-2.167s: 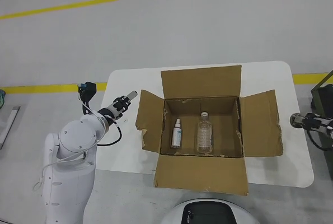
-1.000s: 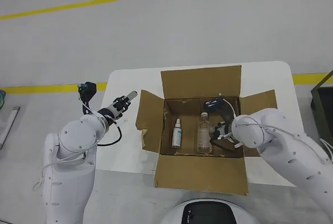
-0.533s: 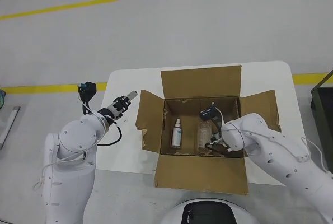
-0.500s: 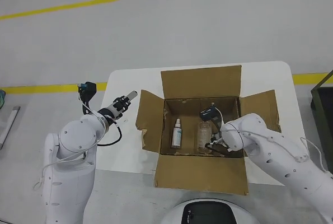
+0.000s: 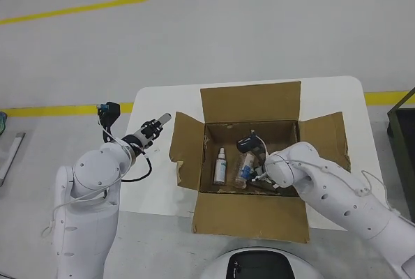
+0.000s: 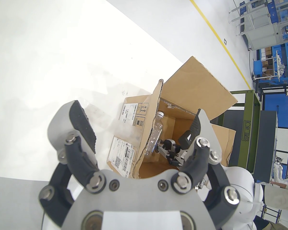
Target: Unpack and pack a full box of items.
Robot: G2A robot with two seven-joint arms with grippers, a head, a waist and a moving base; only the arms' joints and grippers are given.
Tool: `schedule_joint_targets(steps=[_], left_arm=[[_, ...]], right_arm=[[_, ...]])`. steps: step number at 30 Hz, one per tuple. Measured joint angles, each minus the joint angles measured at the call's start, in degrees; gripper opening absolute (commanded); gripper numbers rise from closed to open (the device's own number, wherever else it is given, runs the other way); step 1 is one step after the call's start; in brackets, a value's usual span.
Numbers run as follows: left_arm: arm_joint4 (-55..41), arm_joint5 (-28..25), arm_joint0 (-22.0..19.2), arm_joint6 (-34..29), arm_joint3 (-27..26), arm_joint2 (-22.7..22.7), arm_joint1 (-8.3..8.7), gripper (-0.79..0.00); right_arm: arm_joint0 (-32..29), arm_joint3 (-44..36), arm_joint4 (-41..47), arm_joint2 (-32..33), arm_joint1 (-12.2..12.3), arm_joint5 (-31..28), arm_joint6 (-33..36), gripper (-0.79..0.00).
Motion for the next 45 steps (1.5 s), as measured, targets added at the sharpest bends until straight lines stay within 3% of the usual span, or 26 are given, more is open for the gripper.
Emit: schedule_joint_targets(steps=[9, 11, 12, 14, 16, 17, 24, 33, 39, 45], left_arm=[[0.0, 0.0, 0.0, 0.0, 0.0, 0.0, 0.00, 0.000], [0.0, 0.0, 0.0, 0.0, 0.0, 0.0, 0.00, 0.000], [0.0, 0.0, 0.0, 0.0, 0.0, 0.0, 0.00, 0.000], [0.0, 0.0, 0.0, 0.0, 0.0, 0.0, 0.00, 0.000], [0.0, 0.0, 0.0, 0.0, 0.0, 0.0, 0.00, 0.000], [0.0, 0.0, 0.0, 0.0, 0.0, 0.0, 0.00, 0.000], [0.0, 0.0, 0.0, 0.0, 0.0, 0.0, 0.00, 0.000], [0.0, 0.0, 0.0, 0.0, 0.0, 0.0, 0.00, 0.000], [0.0, 0.0, 0.0, 0.0, 0.0, 0.0, 0.00, 0.000], [0.0, 0.0, 0.0, 0.0, 0.0, 0.0, 0.00, 0.000]], right_arm=[[-1.0, -1.6, 2.3, 3.3, 0.0, -0.4, -0.4, -0.194], [-2.2, -3.8, 3.3, 5.7, 0.5, -0.7, -0.3, -0.237], [-3.2, -5.8, 4.2, 7.8, 1.0, -1.0, -0.4, -0.351], [-5.0, -9.4, 5.6, 11.7, 1.8, -1.3, -1.0, -0.446], [-7.8, -14.7, 7.7, 17.7, 2.8, -1.4, -2.4, -0.603], [-9.2, -17.2, 8.5, 20.6, 3.3, -1.4, -3.2, -0.785], [-22.6, -34.2, 13.1, 46.5, 5.9, -2.9, -12.0, -0.785], [-38.8, -32.7, 23.5, 71.3, 6.2, -9.4, -20.6, -0.785], [-46.0, -27.3, 30.3, 77.3, 6.0, -13.6, -22.0, -0.785], [-46.2, -27.2, 29.9, 77.2, 6.0, -13.7, -21.8, -0.785]])
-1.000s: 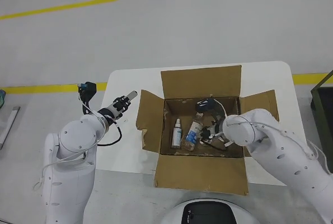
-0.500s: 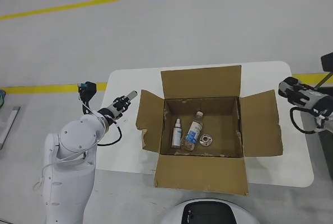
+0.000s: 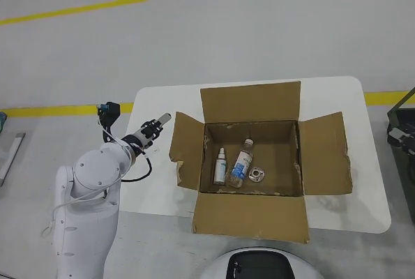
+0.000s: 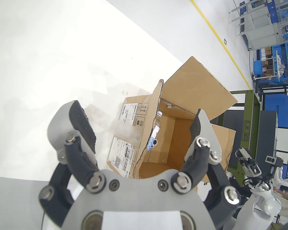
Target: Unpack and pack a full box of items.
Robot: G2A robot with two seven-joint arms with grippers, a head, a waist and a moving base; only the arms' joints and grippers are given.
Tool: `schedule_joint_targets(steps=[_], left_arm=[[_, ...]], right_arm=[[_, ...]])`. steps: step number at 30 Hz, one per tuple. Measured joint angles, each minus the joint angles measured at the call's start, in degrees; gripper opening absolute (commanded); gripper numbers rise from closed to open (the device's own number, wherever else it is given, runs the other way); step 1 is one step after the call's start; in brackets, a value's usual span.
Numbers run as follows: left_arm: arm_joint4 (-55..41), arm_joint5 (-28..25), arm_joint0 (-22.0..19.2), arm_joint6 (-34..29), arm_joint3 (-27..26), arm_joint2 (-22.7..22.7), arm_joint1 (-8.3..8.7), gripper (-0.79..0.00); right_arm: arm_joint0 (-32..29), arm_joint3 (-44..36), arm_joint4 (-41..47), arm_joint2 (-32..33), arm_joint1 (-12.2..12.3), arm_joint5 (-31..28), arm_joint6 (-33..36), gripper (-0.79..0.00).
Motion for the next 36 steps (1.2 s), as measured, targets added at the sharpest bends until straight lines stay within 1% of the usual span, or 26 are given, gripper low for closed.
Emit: schedule_joint_targets(steps=[3, 4, 6, 7, 12, 14, 16, 19, 22, 25, 28, 31, 36], left_arm=[[0.0, 0.0, 0.0, 0.0, 0.0, 0.0, 0.00, 0.000], [0.0, 0.0, 0.0, 0.0, 0.0, 0.0, 0.00, 0.000], [0.0, 0.0, 0.0, 0.0, 0.0, 0.0, 0.00, 0.000], [0.0, 0.0, 0.0, 0.0, 0.0, 0.0, 0.00, 0.000], [0.0, 0.0, 0.0, 0.0, 0.0, 0.0, 0.00, 0.000], [0.0, 0.0, 0.0, 0.0, 0.0, 0.0, 0.00, 0.000], [0.0, 0.0, 0.0, 0.0, 0.0, 0.0, 0.00, 0.000], [0.0, 0.0, 0.0, 0.0, 0.0, 0.0, 0.00, 0.000], [0.0, 0.0, 0.0, 0.0, 0.0, 0.0, 0.00, 0.000], [0.0, 0.0, 0.0, 0.0, 0.0, 0.0, 0.00, 0.000], [0.0, 0.0, 0.0, 0.0, 0.0, 0.0, 0.00, 0.000], [0.0, 0.0, 0.0, 0.0, 0.0, 0.0, 0.00, 0.000], [0.0, 0.0, 0.0, 0.0, 0.0, 0.0, 0.00, 0.000]], right_arm=[[-0.2, -0.1, -0.2, -0.2, 0.0, -0.2, 0.2, -0.785], [-1.0, -0.4, -1.1, -0.9, 0.1, -1.1, 0.9, -0.785], [-3.1, -0.2, -5.6, -3.2, 0.2, -3.8, 1.7, -0.785], [-3.7, 0.4, -7.0, -4.2, 0.2, -4.0, 0.8, -0.785], [-4.1, 2.8, -12.3, -9.5, -0.2, -4.6, -8.2, -0.785], [-3.6, 3.9, -10.7, -11.3, -0.5, -4.8, -12.3, -0.785], [-3.1, 4.5, -9.1, -13.2, -0.8, -5.9, -18.0, -0.785], [-2.2, 5.5, -12.5, -17.0, -1.2, -7.8, -25.6, -0.785], [-0.2, 6.6, -16.2, -22.0, -1.4, -10.2, -29.3, -0.785], [1.9, 6.4, -18.3, -26.1, -1.7, -12.1, -30.4, -0.785], [2.7, 4.2, -14.9, -27.9, -1.8, -13.9, -29.5, -0.785], [2.9, 2.2, -11.2, -29.0, -1.7, -15.7, -25.4, -0.785], [4.5, 1.1, -10.3, -32.3, -1.3, -19.3, -16.6, -0.785]])
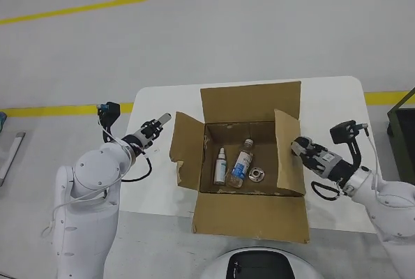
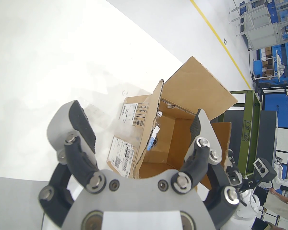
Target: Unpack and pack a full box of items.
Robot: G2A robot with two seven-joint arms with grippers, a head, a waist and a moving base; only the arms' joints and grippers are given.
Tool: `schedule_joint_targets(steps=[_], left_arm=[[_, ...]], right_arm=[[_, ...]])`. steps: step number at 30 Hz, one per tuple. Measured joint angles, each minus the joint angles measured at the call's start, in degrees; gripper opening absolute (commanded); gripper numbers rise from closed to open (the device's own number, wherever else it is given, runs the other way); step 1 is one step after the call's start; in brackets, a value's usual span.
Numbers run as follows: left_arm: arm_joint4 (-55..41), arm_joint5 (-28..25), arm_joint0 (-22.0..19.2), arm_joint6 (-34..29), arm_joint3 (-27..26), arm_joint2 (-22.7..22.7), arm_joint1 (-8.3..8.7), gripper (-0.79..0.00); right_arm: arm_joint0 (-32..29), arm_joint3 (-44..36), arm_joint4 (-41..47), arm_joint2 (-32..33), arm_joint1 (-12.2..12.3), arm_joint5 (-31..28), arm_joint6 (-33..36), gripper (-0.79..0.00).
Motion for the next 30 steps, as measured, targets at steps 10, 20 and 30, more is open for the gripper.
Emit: schedule_joint_targets(steps=[10, 20, 30], left_arm=[[-0.3, -0.3, 0.4, 0.6, 0.0, -0.1, -0.02, 0.000], [5.2, -5.9, 4.8, 3.8, -0.6, -0.3, 0.77, -0.785], [11.4, -9.7, 8.6, 7.3, 4.3, 2.5, 0.97, -0.785]], right_arm=[[2.3, 1.6, -1.0, -3.3, 0.7, -1.2, 10.9, -0.785], [3.8, 1.9, 7.0, 1.7, 0.6, 5.9, 4.3, -0.785], [8.5, 9.5, 17.0, 7.3, -0.2, 21.6, -10.6, -0.785]])
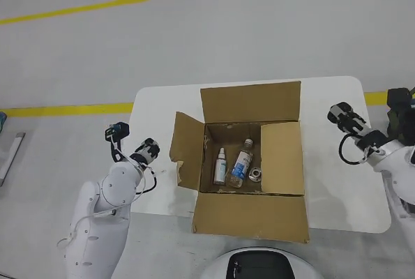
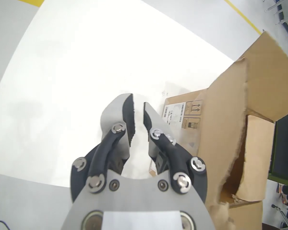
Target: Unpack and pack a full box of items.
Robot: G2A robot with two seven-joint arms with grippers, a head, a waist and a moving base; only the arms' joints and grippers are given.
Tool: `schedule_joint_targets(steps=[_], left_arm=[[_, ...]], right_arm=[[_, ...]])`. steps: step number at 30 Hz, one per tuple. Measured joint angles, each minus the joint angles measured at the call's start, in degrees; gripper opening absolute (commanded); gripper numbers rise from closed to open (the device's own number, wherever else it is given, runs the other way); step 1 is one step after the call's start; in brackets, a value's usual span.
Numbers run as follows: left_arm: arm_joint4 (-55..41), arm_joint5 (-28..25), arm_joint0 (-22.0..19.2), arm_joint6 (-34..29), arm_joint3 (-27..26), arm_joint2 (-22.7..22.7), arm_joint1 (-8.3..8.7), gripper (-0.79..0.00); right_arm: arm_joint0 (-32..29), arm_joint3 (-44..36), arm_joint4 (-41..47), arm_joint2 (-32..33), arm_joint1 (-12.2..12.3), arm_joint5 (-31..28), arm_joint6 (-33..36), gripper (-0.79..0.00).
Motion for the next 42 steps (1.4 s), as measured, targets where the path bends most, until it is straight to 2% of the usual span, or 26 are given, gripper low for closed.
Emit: schedule_joint_targets(steps=[3, 9, 13, 21, 31, 41, 42], left_arm=[[-2.5, -0.6, -0.5, -2.2, 1.4, 1.5, -0.26, -0.785], [-7.2, -1.8, -4.5, -6.6, 1.7, 4.1, -0.80, -0.785], [-9.1, -3.1, -6.8, -9.6, 2.0, 6.3, -1.10, -0.785], [-12.4, -4.8, -9.2, -12.0, 1.8, 11.5, -1.88, -0.785], [-15.0, -5.6, -11.2, -12.7, 3.0, 15.8, -2.66, -0.785], [-14.2, -5.6, -11.9, -13.6, 4.3, 16.1, -2.55, -0.785], [-14.2, -5.6, -12.0, -13.6, 4.5, 15.9, -2.52, -0.699]], right_arm=[[4.6, 5.0, 5.1, -0.7, -0.3, 4.0, -0.2, -0.785], [14.0, 13.4, 9.0, -4.2, -0.7, 9.7, 1.6, -0.785], [18.5, 16.1, 6.6, -7.4, -0.8, 11.1, 2.7, -0.785], [25.1, 22.4, 10.7, -11.2, -1.5, 15.1, 4.8, -0.785], [30.4, 28.8, 15.5, -13.3, -1.6, 12.4, 13.3, -0.785], [28.4, 27.7, 21.3, -10.9, -0.8, 6.2, 20.3, -0.785], [27.9, 27.1, 21.9, -10.4, -0.7, 5.9, 21.0, -0.785]])
